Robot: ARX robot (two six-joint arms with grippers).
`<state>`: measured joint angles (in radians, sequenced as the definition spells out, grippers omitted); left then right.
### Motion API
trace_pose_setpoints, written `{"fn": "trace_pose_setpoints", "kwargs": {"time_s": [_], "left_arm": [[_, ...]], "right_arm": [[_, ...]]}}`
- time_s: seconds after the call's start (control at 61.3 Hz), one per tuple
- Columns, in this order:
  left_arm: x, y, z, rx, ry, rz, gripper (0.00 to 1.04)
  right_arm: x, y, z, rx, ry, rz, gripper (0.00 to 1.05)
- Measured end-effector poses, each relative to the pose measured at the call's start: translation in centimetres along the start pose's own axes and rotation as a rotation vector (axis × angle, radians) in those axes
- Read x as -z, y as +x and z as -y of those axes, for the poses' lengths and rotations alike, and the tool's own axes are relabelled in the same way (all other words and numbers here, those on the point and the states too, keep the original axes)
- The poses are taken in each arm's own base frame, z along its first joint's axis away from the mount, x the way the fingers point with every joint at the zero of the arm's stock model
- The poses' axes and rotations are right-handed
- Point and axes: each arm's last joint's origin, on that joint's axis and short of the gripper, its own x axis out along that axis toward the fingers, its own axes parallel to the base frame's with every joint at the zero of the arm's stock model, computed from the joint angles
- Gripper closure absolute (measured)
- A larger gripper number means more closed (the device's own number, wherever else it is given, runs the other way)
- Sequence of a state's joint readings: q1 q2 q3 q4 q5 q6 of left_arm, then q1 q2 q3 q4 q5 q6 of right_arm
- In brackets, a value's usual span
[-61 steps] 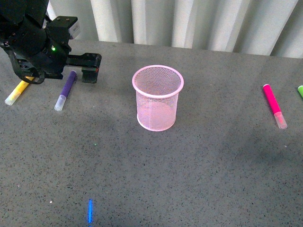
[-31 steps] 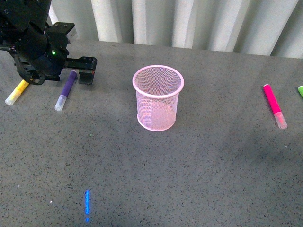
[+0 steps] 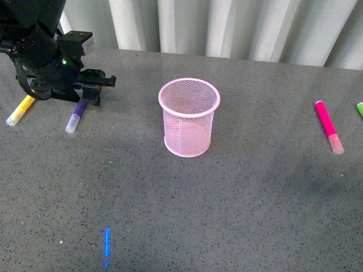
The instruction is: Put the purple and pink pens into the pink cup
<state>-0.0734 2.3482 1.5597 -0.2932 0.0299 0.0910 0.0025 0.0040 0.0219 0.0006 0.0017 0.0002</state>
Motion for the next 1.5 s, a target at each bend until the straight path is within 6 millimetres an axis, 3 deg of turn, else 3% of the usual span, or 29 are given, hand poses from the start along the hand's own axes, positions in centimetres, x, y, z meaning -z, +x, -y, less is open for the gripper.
{"fn": "trace_pose_setpoints", "kwargs": {"time_s": [0.082,0.114,0.196,0.522,0.832,0.946,1.012,1.11,1.338,1.501], "left_arm": [[0.2,-0.2,0.1,0.016,0.003,-0.002,0.77],[0.4,-0.3,0.2,0.032,0.001,0.005,0.86],[0.6,-0.6,0.5,0.046,-0.002,0.023,0.92],[1.7,-2.5,3.2,0.120,-0.031,0.173,0.92],[-1.0,-8.6,2.9,0.026,-0.167,0.591,0.92],[-1.0,-10.8,3.5,0.040,-0.244,0.786,0.93],[-0.6,-12.0,4.7,0.097,-0.294,0.898,0.93],[0.7,-13.2,8.3,0.211,-0.349,1.029,0.93],[5.2,-13.1,16.1,0.350,-0.273,1.109,0.93],[6.6,-11.8,17.9,0.339,-0.247,1.097,0.93]], "right_arm": [[0.0,0.0,0.0,0.000,0.000,0.000,0.07],[0.0,0.0,0.0,0.000,0.000,0.000,0.07],[0.0,0.0,0.0,0.000,0.000,0.000,0.07],[0.0,0.0,0.0,0.000,0.000,0.000,0.07],[0.0,0.0,0.0,0.000,0.000,0.000,0.07],[0.0,0.0,0.0,0.000,0.000,0.000,0.07],[0.0,0.0,0.0,0.000,0.000,0.000,0.07],[0.0,0.0,0.0,0.000,0.000,0.000,0.07],[0.0,0.0,0.0,0.000,0.000,0.000,0.07],[0.0,0.0,0.0,0.000,0.000,0.000,0.07]]}}
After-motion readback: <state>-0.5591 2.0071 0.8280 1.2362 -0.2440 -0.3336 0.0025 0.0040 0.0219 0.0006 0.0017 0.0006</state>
